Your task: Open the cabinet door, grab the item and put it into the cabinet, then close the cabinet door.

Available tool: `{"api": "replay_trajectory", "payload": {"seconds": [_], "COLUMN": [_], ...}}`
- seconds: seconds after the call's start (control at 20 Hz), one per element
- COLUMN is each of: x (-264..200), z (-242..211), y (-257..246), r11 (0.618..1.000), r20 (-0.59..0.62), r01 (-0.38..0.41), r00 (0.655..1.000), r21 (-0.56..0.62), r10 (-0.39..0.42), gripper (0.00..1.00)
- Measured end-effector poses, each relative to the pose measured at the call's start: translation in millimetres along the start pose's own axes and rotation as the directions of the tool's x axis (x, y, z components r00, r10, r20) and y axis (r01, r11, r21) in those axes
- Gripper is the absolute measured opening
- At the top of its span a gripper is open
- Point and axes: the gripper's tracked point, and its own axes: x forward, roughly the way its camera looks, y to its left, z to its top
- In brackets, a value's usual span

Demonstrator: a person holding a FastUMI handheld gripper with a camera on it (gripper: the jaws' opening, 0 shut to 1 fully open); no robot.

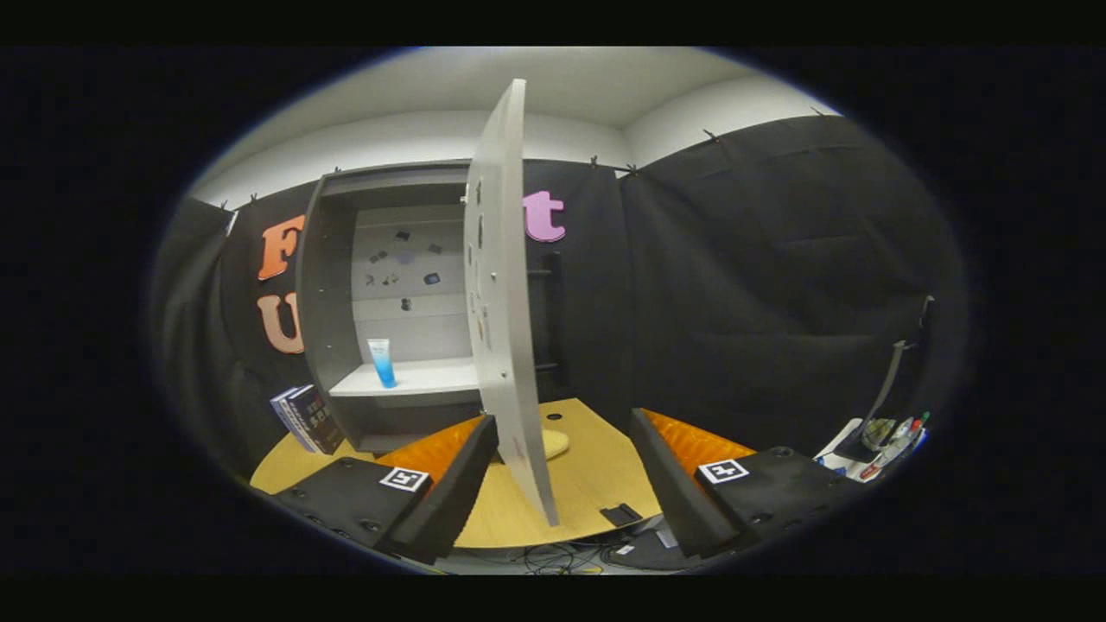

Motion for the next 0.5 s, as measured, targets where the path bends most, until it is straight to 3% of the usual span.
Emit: {"api": "replay_trajectory", "payload": {"seconds": [0.3,0.5], "x": [42.1,62.3], "z": [-27.7,-37.0], "y": [-36.6,-34.3], "r11": [1.000,0.999], "r20": [-0.036,-0.046], "r01": [0.011,-0.015], "r00": [0.999,0.999], "r21": [0.029,0.046], "r10": [-0.010,0.017], "gripper": [0.98,0.98]}}
